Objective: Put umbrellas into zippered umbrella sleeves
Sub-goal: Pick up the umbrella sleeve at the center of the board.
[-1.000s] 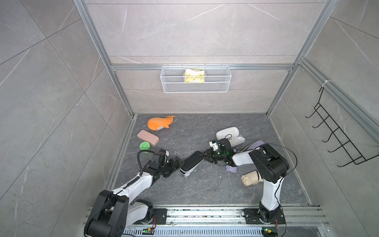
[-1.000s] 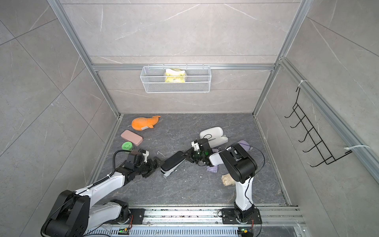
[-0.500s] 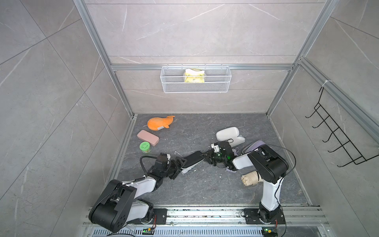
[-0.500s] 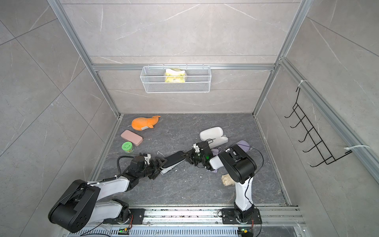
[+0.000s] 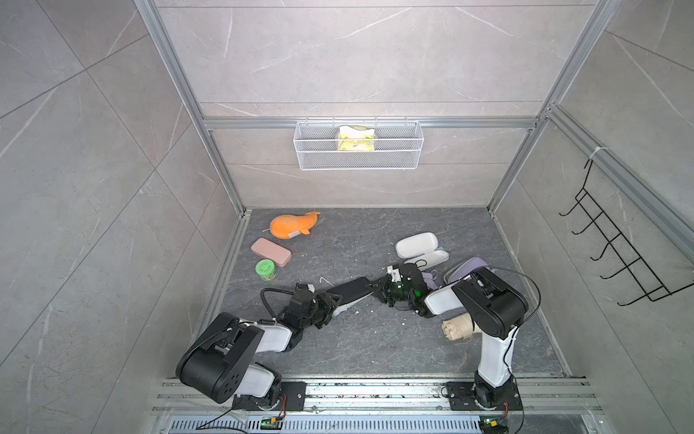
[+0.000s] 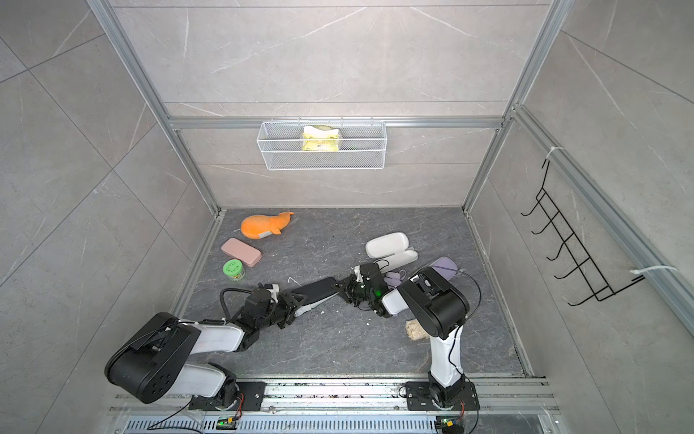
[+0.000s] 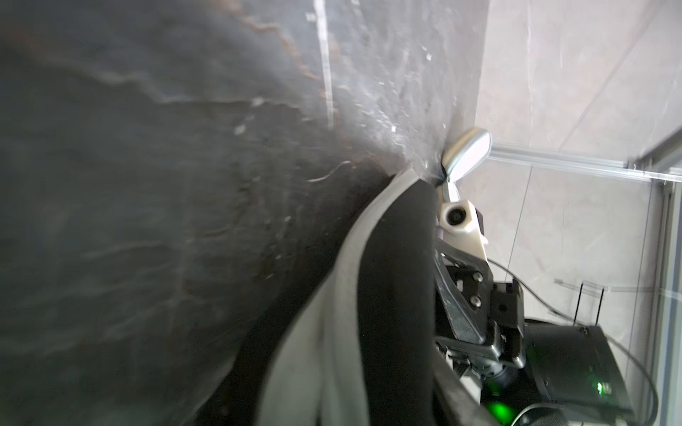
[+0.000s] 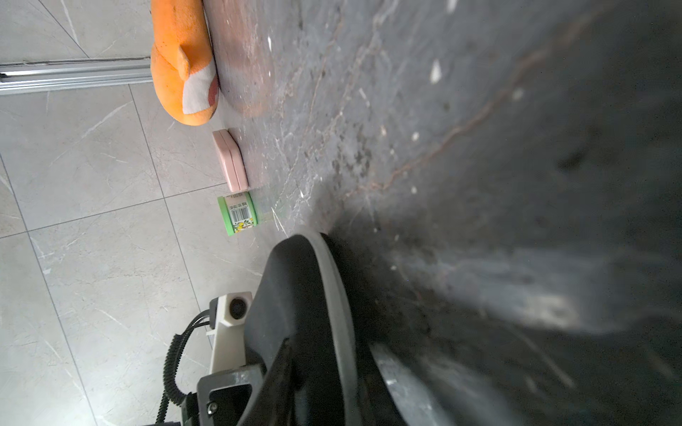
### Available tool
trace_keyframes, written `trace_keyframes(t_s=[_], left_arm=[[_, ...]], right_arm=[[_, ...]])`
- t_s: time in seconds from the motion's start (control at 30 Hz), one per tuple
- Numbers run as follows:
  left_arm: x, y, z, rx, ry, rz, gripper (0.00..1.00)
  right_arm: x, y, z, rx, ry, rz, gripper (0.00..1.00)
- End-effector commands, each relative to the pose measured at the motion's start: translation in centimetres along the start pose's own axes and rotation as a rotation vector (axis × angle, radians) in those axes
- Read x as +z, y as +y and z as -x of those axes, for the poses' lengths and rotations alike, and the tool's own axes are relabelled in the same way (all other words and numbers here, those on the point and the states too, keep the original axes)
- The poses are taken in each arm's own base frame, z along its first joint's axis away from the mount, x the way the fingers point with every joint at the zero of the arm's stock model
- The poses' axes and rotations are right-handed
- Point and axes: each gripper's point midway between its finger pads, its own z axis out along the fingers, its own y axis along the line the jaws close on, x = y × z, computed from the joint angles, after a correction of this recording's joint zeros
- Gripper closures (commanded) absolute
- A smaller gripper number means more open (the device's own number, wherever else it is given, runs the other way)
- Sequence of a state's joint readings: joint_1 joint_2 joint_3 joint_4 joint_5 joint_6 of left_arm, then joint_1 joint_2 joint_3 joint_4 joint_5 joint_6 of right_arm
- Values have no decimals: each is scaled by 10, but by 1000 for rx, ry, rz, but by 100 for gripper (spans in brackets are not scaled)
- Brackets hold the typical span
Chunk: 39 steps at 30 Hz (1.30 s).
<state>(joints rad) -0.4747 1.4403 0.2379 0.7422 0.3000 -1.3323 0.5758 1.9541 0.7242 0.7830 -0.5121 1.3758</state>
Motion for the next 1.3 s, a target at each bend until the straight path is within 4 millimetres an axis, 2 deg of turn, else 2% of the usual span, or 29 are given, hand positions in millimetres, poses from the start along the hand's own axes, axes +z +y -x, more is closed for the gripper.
trace_keyframes(t_s=[0.0, 0.2, 0.33, 0.4, 0.5, 0.63, 0.83, 0.97, 1.17, 1.27], left_arm=[[6, -11, 2, 41, 10, -46, 66], [-2, -32, 2, 62, 24, -126, 81], [-10, -52, 2, 89, 42, -168, 85], [-15, -65, 1, 107, 53, -194, 87], [-22, -86, -1, 145, 77, -232, 89], [-33, -114, -5, 183, 101, -288, 90], [-44, -146, -16, 238, 175, -357, 90], [-49, -168, -19, 287, 206, -405, 89], [-48, -187, -21, 341, 247, -437, 87], [-49, -193, -22, 354, 259, -449, 83]], right_arm=[[-2, -24, -29, 20, 104, -75, 76], [-6, -23, -26, -43, 136, -68, 49], [-16, -25, -21, -84, 161, -80, 24], [-24, -26, -16, -101, 169, -88, 16], [-34, -27, -10, -121, 196, -99, 8], [-42, -14, -5, -135, 230, -42, 2], [-47, 45, -11, -216, 315, 156, 4], [-51, 68, -13, -236, 346, 229, 10], [-56, 95, -10, -220, 330, 321, 27], [-58, 106, -2, -217, 278, 347, 42]])
